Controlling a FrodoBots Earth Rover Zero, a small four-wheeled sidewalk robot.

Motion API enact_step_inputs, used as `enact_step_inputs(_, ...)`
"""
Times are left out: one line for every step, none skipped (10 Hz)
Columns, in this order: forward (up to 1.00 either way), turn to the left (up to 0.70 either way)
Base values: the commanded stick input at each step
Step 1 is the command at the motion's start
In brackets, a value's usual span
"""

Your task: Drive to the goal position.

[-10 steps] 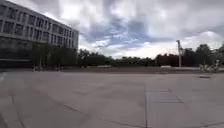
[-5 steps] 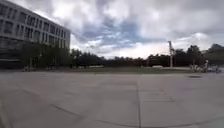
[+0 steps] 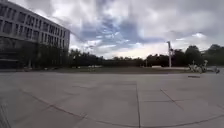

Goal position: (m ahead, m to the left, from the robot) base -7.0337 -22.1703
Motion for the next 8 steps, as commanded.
enact_step_inputs(0.0, -1.0)
enact_step_inputs(0.0, -1.0)
enact_step_inputs(0.0, -1.0)
enact_step_inputs(0.0, -1.0)
enact_step_inputs(0.0, -1.0)
enact_step_inputs(0.0, -1.0)
enact_step_inputs(0.0, -1.0)
enact_step_inputs(0.0, -1.0)
